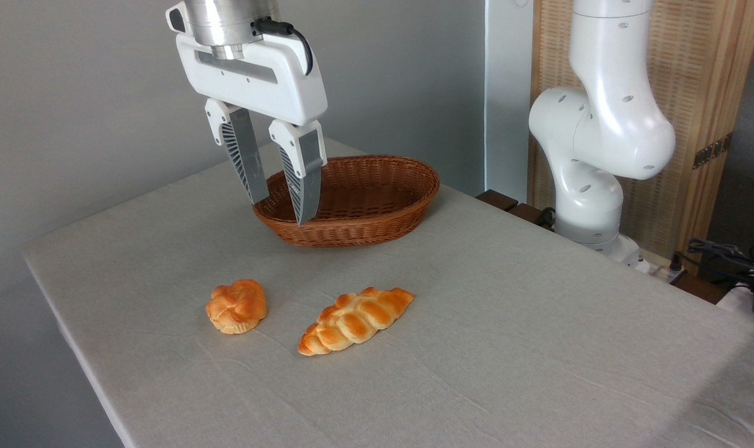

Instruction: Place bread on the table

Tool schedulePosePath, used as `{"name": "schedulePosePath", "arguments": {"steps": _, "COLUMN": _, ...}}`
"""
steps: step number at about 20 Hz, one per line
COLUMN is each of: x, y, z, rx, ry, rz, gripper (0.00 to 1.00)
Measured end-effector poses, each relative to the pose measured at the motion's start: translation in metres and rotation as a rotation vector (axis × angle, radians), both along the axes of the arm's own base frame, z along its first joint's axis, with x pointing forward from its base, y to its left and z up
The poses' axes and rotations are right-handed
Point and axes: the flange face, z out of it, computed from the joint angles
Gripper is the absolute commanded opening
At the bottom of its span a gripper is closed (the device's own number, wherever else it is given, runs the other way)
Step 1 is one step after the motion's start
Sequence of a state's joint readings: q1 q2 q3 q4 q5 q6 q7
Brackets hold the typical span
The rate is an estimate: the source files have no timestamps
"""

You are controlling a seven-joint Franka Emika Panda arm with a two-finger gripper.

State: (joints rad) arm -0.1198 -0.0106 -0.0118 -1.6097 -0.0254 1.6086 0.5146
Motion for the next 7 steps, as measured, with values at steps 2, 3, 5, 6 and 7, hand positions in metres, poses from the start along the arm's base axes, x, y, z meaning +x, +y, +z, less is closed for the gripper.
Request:
{"name": "schedulePosePath", "arguments": {"steps": 2, "x": 0.0001, "y": 0.0005, "z": 0.0, "rx": 0.0, "ry": 0.0, "rz": 0.001, "gripper": 1.0}}
{"name": "schedulePosePath", "arguments": {"steps": 3, "x": 0.0001, "y": 0.001, "z": 0.0, "rx": 0.0, "ry": 0.0, "rz": 0.002, "gripper": 1.0}}
{"name": "schedulePosePath", "arguments": {"steps": 5, "x": 0.0004, "y": 0.0026, "z": 0.0, "rx": 0.0, "ry": 0.0, "rz": 0.005, "gripper": 1.0}}
{"name": "schedulePosePath", "arguments": {"steps": 6, "x": 0.0005, "y": 0.0035, "z": 0.0001, "rx": 0.0, "ry": 0.0, "rz": 0.006, "gripper": 1.0}}
{"name": "schedulePosePath", "arguments": {"steps": 7, "x": 0.0006, "y": 0.0043, "z": 0.0001, "rx": 0.0, "ry": 0.0, "rz": 0.008, "gripper": 1.0}}
